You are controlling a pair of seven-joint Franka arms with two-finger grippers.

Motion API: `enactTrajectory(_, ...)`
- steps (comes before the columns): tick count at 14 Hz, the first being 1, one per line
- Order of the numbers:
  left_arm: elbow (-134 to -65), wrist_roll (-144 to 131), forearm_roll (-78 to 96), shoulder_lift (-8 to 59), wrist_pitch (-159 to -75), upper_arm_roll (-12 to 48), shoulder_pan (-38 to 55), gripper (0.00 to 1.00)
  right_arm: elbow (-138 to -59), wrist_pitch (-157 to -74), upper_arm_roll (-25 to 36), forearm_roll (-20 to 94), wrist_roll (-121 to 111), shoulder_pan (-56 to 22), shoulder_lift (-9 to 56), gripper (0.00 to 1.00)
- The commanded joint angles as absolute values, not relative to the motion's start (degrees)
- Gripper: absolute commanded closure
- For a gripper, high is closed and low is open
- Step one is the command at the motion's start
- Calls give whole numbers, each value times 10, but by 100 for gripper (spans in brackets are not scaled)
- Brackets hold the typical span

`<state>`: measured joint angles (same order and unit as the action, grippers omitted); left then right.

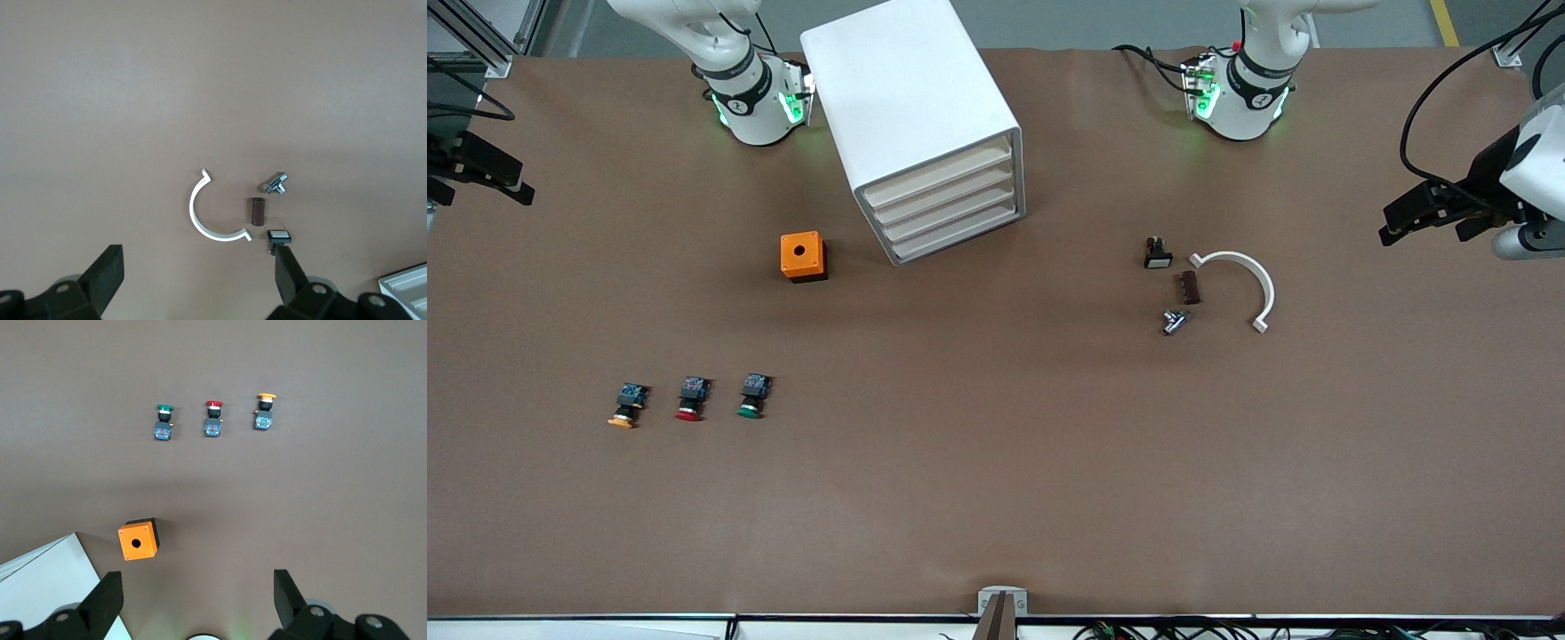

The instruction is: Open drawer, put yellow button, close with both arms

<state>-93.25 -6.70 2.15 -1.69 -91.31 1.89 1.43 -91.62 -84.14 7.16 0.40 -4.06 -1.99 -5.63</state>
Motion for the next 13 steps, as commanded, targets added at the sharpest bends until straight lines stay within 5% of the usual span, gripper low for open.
enactTrajectory(1, -918, -65, 11, -9, -901, 18, 17, 0, -930, -842, 63, -2, -47, -11, -71, 0)
enactTrajectory(13, -921, -70, 13, 27, -901, 7, 5, 0, -930, -841, 63, -2, -47, -11, -70, 0)
